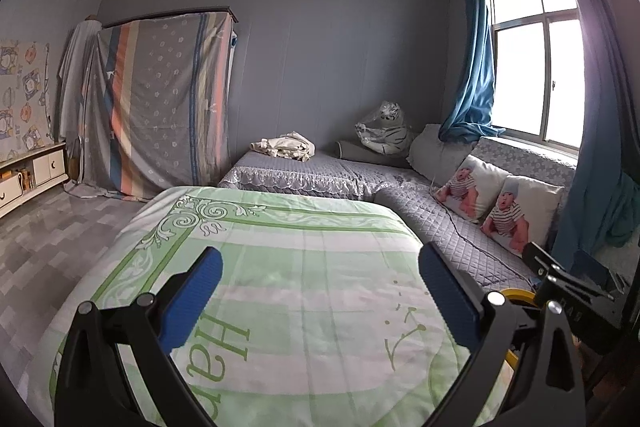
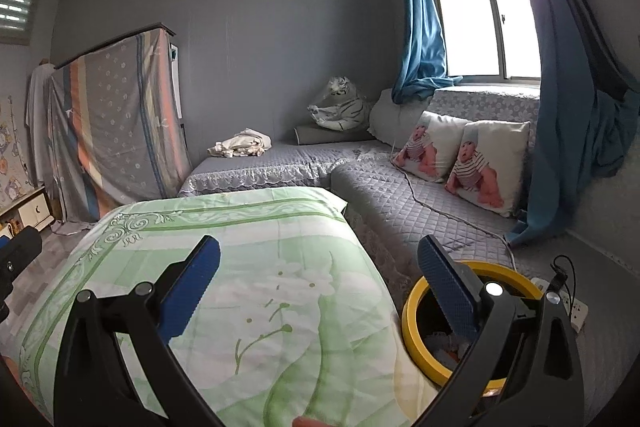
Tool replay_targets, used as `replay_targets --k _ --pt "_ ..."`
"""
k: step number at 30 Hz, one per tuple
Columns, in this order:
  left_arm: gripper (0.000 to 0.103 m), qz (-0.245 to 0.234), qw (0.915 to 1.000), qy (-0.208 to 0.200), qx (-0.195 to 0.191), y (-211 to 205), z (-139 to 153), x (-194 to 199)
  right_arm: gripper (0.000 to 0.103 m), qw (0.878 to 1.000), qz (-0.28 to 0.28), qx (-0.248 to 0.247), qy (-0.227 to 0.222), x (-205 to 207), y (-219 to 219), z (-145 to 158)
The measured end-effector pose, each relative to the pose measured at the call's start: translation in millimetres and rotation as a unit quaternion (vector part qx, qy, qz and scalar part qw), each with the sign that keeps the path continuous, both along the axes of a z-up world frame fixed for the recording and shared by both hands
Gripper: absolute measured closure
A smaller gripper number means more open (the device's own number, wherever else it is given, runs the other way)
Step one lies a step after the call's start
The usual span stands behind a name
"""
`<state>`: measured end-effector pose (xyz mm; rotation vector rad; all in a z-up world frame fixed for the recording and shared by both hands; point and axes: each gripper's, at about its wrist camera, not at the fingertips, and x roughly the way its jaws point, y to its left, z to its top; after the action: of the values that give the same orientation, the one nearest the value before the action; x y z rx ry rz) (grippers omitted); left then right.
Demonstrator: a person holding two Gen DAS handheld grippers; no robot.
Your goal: Collect trash
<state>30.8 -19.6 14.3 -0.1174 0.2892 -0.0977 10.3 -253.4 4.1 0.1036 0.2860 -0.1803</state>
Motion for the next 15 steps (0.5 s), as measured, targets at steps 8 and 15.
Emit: replay_targets --k 8,15 --pt "0.008 0.001 1.0 -0.005 -0.002 -1 -3 1 0.008 1.0 -0.008 0.004 0.01 2 -3 -10" --pt "0.008 -0.003 1.0 0.002 -0.001 -2 -6 3 0.008 1.0 -0.009 0.012 0.018 6 -6 -15"
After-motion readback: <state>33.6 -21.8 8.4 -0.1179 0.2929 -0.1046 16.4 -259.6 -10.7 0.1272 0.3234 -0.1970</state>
